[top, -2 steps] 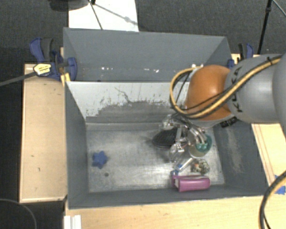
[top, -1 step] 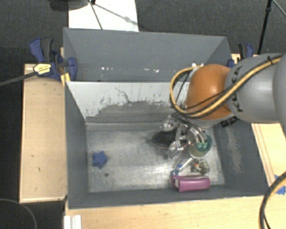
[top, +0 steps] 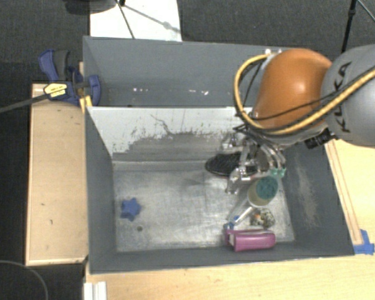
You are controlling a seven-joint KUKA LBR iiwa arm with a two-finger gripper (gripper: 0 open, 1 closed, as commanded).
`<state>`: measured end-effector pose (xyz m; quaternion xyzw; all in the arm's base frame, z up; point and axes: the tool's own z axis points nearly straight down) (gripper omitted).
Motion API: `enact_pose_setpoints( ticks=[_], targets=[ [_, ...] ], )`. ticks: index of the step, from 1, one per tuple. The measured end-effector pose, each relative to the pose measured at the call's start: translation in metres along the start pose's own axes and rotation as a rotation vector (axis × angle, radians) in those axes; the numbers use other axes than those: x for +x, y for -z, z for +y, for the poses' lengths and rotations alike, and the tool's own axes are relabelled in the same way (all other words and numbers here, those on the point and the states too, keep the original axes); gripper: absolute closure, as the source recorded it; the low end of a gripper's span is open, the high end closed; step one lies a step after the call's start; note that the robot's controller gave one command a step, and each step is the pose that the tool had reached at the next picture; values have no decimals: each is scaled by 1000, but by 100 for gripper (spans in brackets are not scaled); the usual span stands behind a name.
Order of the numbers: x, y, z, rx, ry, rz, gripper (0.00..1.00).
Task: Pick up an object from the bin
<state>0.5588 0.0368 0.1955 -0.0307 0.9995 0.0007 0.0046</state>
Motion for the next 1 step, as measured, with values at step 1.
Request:
enact_pose_setpoints(
  ticks=[1],
  targets=[
    [21,62,-37,2,257,3,100]
  ],
)
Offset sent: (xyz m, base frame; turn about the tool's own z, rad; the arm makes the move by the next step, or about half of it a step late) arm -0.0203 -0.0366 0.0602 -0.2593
